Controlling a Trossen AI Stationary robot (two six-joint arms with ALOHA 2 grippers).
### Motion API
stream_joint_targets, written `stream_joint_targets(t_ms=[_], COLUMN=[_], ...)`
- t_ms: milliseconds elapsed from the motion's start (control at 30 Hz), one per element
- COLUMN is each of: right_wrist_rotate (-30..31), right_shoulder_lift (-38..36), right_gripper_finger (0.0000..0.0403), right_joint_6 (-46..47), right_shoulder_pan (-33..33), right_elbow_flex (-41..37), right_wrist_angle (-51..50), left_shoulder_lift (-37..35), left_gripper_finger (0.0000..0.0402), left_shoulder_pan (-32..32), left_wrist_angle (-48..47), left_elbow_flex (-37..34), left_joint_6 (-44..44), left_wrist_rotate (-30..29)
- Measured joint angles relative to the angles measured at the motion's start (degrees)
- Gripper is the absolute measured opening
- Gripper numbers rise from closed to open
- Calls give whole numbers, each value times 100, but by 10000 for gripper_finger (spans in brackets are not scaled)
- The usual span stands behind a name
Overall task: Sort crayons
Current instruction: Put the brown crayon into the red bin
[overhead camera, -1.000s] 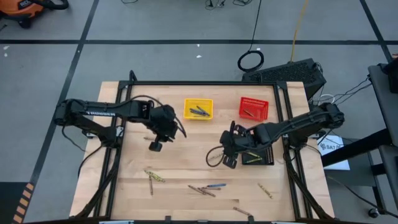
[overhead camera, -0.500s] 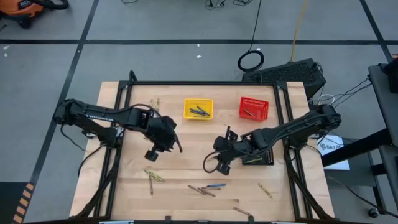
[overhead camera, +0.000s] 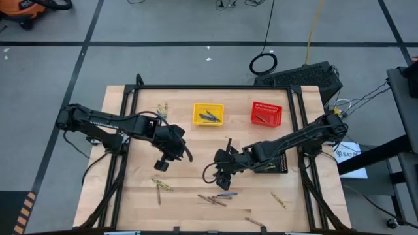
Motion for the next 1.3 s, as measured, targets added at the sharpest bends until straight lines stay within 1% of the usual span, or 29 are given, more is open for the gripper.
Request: stream_joint_targets(t_ms=[100, 267, 500, 633, 767, 900, 1000, 1133, 1300], right_wrist_rotate=[-202, -209, -211, -204, -194, -191, -187, -189, -188], right_shoulder_lift=[30, 31, 76, 218, 516, 882, 1077, 1178, 1181], right_gripper_finger=[161, 161, 160, 160, 160, 160, 160, 160, 160], right_joint_6=[-15, -130, 79, -173, -432, -458, -386, -300, -154], right_shoulder_pan=[53, 243, 800, 1105, 1275, 1357, 1390, 1424, 1477], right_elbow_flex=[2, 0, 0, 0, 0, -1, -2, -2, -2], right_wrist_angle=[-25, -539, -878, -896, -841, -694, -316, 170, 200], left_shoulder_lift=[0, 17, 17, 17, 17, 17, 17, 17, 17], left_gripper_finger=[63, 63, 63, 63, 63, 63, 63, 63, 63], left_shoulder_pan=[0, -71, -222, -273, -275, -278, -278, -278, -278], left_wrist_angle=[7, 87, 92, 90, 106, 120, 115, 111, 110], left_elbow_flex=[0, 0, 0, 0, -2, -2, -2, -2, -2], left_joint_6=[-357, -699, -705, -703, -695, -654, -653, -619, -359], left_wrist_rotate=[-150, -194, -194, -266, -299, -301, -301, -301, -303])
